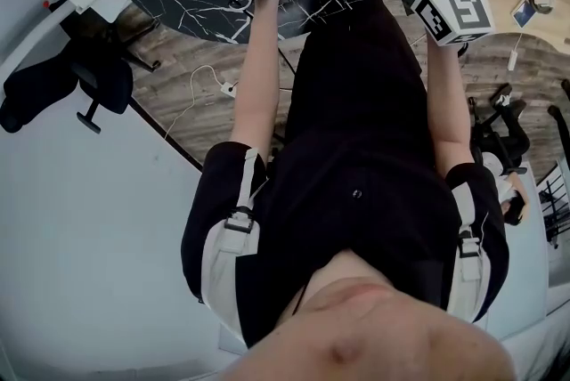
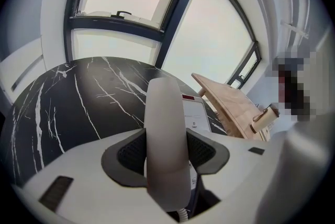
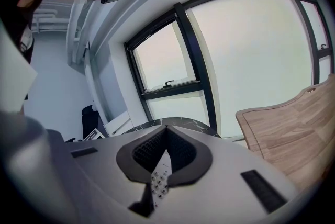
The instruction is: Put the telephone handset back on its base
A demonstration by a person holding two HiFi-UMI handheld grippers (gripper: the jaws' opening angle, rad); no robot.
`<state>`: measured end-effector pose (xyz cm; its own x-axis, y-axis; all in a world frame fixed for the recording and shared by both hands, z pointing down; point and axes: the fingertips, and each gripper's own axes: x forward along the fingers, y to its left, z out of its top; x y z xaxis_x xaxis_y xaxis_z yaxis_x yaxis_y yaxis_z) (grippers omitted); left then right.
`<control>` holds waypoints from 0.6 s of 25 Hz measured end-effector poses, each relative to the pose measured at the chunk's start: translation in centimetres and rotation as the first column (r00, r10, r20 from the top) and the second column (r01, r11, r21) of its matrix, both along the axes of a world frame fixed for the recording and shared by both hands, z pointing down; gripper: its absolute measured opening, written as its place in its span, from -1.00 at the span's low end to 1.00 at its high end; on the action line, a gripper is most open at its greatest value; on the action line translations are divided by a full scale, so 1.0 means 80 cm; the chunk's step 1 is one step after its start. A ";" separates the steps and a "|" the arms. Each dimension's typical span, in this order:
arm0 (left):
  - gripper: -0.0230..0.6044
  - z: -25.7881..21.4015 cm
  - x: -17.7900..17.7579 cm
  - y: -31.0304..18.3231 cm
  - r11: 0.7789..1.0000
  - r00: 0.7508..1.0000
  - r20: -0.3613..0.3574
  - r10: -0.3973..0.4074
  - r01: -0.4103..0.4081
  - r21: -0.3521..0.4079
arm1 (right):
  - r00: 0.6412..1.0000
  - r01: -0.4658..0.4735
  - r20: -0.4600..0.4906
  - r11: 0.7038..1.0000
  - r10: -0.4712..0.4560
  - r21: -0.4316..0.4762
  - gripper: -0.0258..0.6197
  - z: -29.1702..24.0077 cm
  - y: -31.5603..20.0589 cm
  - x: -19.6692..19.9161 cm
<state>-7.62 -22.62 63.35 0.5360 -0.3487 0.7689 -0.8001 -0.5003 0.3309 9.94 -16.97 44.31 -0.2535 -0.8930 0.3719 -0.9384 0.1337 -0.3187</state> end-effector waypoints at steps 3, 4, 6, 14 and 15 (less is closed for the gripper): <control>-0.20 0.007 0.001 0.000 1.000 1.000 0.019 -0.006 0.006 -0.010 | 1.000 0.004 -0.002 1.000 -0.004 -0.004 -0.83 0.002 -0.001 0.000; -0.20 0.009 0.001 -0.001 1.000 1.000 0.023 -0.009 0.010 -0.013 | 1.000 0.004 -0.001 1.000 -0.004 -0.006 -0.83 0.003 -0.002 0.001; -0.20 0.012 0.002 -0.003 1.000 0.999 0.029 -0.016 0.016 -0.017 | 1.000 0.001 -0.002 1.000 -0.001 -0.011 -0.83 0.005 -0.001 0.002; -0.20 0.018 0.009 -0.007 1.000 0.998 0.056 -0.007 0.007 0.002 | 1.000 -0.006 0.002 1.000 0.006 -0.020 -0.83 0.011 0.002 0.007; -0.19 0.019 0.010 -0.007 1.000 0.998 0.061 -0.004 0.003 0.005 | 1.000 -0.007 0.004 1.000 0.007 -0.022 -0.83 0.012 0.003 0.007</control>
